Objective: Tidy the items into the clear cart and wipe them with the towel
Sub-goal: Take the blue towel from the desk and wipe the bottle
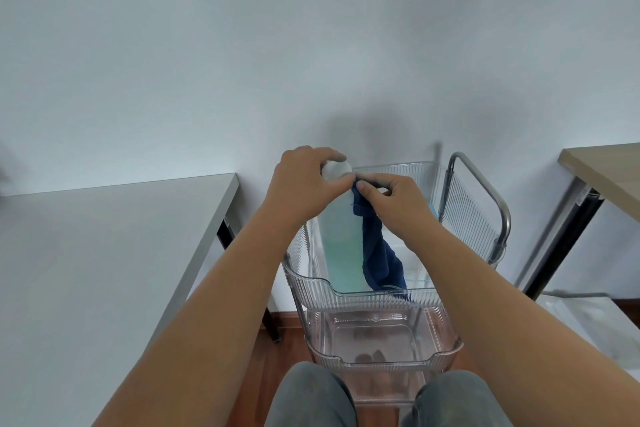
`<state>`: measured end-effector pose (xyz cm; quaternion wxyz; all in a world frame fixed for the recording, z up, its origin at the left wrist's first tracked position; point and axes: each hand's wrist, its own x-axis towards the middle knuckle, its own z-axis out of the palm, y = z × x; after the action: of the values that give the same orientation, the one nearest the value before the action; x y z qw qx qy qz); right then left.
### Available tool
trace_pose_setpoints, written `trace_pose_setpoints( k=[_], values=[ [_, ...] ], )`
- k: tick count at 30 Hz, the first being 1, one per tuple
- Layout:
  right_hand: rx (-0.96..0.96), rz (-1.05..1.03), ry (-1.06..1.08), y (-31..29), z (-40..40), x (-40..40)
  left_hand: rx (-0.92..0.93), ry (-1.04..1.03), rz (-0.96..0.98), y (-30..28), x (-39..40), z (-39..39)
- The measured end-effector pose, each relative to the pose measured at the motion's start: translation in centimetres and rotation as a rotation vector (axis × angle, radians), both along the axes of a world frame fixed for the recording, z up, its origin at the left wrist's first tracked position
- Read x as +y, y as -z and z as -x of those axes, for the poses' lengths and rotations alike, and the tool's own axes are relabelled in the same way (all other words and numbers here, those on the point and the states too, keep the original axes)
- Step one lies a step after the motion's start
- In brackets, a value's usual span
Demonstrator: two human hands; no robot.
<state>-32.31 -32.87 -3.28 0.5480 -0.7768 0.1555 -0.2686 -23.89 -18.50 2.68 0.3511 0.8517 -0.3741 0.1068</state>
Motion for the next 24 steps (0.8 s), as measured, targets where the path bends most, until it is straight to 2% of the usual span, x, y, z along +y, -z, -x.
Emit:
trace_pose_setpoints(
  k=[3,5,9,12,15,21,24],
  values=[
    [0.002,-0.018,-0.019,-0.1,-0.1,0.1,0.099,0.178,-0.078,-1.0,1.0,-1.0],
    [0.001,-0.024,-0.032,-0.1,-0.2,0.2,0.138,0.225,-0.111,-1.5,1.5,-1.5],
    [-0.002,-0.037,-0.032,0.1,-0.2,0.4,0.087,0.142,-0.155,-1.3,1.1,-1.2],
    [0.012,-0.008,-0.024,-0.1,-0.1,0.7,-0.024,-0.027,-0.139,-0.7,0.1,-0.5],
    [0.034,0.010,-0.009,-0.6,-0.3,0.7,-0.133,-0.064,-0.175,-0.3,-0.6,-0.3],
    [0.062,-0.022,-0.053,-1.6,-0.7,0.5,-0.064,-0.014,-0.126,-0.2,-0.2,0.0],
    [0.009,-0.185,-0.105,-0.6,-0.4,0.6,0.017,-0.018,-0.054,0.7,0.3,0.4]
  ],
)
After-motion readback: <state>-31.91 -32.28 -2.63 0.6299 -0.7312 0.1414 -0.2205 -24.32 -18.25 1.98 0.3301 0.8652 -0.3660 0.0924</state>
